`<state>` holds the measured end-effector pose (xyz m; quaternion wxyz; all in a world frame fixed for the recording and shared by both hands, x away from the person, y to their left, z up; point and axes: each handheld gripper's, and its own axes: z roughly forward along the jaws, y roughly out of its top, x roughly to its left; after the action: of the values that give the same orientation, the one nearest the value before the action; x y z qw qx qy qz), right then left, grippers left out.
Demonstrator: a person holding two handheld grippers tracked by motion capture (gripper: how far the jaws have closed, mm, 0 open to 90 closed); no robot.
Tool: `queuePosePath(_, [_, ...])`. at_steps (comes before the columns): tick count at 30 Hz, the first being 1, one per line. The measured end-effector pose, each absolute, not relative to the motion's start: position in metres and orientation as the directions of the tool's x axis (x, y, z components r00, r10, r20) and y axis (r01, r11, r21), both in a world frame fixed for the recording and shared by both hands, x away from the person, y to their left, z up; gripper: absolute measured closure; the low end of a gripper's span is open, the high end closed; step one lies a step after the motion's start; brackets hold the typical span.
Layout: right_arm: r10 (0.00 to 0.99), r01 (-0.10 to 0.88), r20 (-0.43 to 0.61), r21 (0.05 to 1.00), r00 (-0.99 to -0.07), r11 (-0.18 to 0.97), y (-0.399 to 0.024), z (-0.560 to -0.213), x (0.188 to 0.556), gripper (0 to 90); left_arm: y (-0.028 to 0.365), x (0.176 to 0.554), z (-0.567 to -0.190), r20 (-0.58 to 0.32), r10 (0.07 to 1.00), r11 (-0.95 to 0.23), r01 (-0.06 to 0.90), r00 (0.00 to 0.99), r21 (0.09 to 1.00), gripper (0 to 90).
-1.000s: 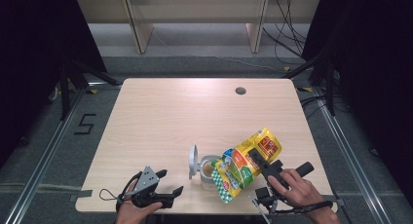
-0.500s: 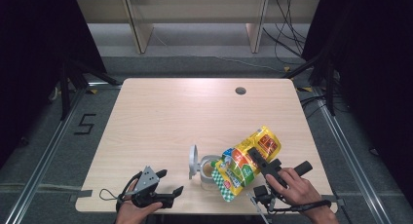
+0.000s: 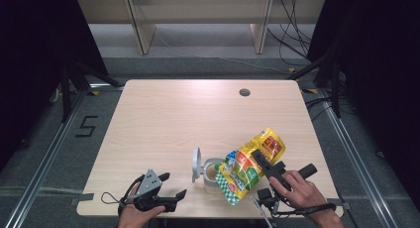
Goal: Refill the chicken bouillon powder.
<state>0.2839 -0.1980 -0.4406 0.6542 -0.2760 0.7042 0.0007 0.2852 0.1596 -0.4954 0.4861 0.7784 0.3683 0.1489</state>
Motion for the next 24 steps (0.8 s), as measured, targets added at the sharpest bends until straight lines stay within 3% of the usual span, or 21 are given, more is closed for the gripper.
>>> queuePosePath(24, [-0.393, -0.402, -0.919, -0.374, 0.038, 0.836, -0.1962, -0.4449, 0.2875, 56.1, 0.1594, 0.285, -0.4952, -0.125, 0.721, -0.256, 0.43, 0.681, 0.866, 17.9])
